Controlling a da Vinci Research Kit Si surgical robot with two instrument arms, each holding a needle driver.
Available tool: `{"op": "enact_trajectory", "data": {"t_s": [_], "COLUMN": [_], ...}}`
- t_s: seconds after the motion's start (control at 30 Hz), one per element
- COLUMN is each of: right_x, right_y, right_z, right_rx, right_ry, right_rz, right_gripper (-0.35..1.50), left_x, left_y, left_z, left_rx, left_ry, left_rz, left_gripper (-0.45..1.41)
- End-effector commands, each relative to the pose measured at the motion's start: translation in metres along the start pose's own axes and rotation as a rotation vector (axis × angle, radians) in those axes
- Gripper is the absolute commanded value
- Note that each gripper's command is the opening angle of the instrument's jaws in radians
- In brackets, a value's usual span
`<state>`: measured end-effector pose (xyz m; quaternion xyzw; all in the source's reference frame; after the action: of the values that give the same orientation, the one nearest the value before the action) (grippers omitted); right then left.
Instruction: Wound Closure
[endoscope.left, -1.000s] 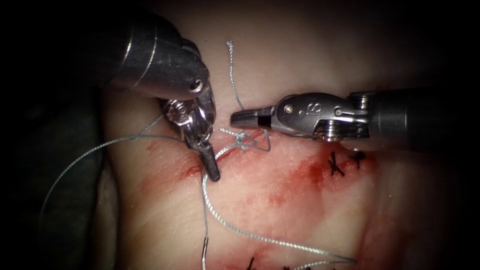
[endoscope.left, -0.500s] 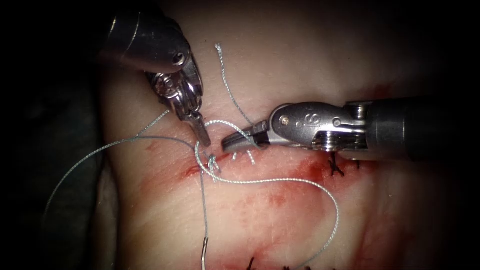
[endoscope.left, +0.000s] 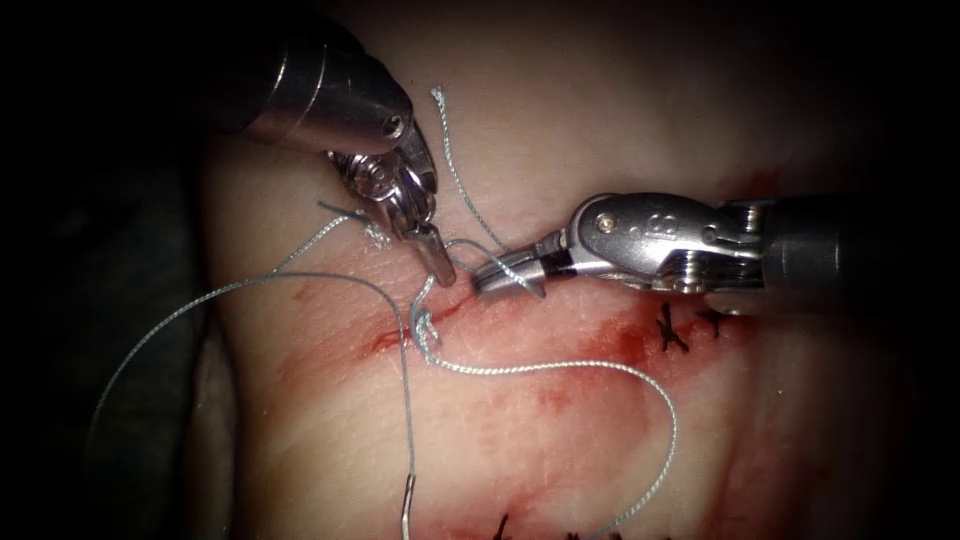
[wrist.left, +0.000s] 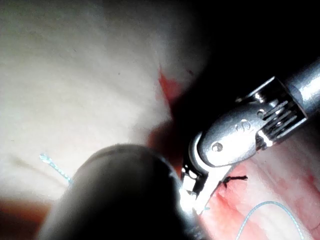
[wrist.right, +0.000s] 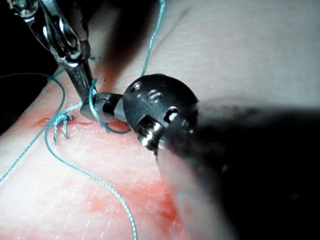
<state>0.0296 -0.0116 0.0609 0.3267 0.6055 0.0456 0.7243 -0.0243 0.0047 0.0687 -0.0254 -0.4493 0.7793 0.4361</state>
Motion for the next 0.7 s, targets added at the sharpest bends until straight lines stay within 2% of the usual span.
{"op": "enact_trajectory", "data": {"t_s": [0.03, 0.2, 0.23, 0.4, 0.47, 0.53, 0.57, 0.63, 0.67, 0.7], "right_x": [-0.0004, -0.0004, -0.0004, -0.0003, -0.0003, -0.0003, -0.0004, -0.0005, -0.0005, -0.0005], "right_y": [0.0005, 0.0004, 0.0005, 0.0011, 0.0014, 0.0017, 0.0019, 0.0018, 0.0016, 0.0014], "right_z": [0.0008, 0.0009, 0.0008, 0.0009, 0.0007, 0.0004, 0.0003, 0.0003, 0.0005, 0.0006], "right_rx": [0.012, 0.05, 0.045, -0.038, -0.1, -0.156, -0.228, -0.307, -0.418, -0.457], "right_ry": [0.02, 0.1, 0.14, 0.214, 0.277, 0.292, 0.311, 0.33, 0.325, 0.306], "right_rz": [0.03, 0.104, 0.127, 0.159, 0.181, 0.188, 0.196, 0.203, 0.213, 0.204], "right_gripper": [-0.35, -0.35, -0.35, -0.35, -0.35, -0.35, -0.35, -0.35, -0.35, -0.35], "left_x": [0.0007, 0.0011, 0.0011, 0.0009, 0.0008, 0.0008, 0.0007, 0.0007, 0.0007, 0.0006], "left_y": [0.0, 0.0003, 0.0003, 0.0004, 0.0004, 0.0004, 0.0004, 0.0004, 0.0005, 0.0005], "left_z": [0.0005, 0.0005, 0.0005, 0.0007, 0.0009, 0.001, 0.0011, 0.0011, 0.0011, 0.0012], "left_rx": [-0.002, -0.015, -0.015, -0.015, -0.013, -0.014, -0.017, -0.017, -0.016, -0.016], "left_ry": [0.006, 0.016, 0.018, 0.026, 0.026, 0.022, 0.02, 0.02, 0.015, 0.016], "left_rz": [-0.003, -0.021, -0.023, -0.032, -0.035, -0.037, -0.038, -0.039, -0.04, -0.041], "left_gripper": [-0.45, -0.45, -0.45, -0.45, -0.45, -0.45, -0.45, -0.45, -0.45, -0.45]}}
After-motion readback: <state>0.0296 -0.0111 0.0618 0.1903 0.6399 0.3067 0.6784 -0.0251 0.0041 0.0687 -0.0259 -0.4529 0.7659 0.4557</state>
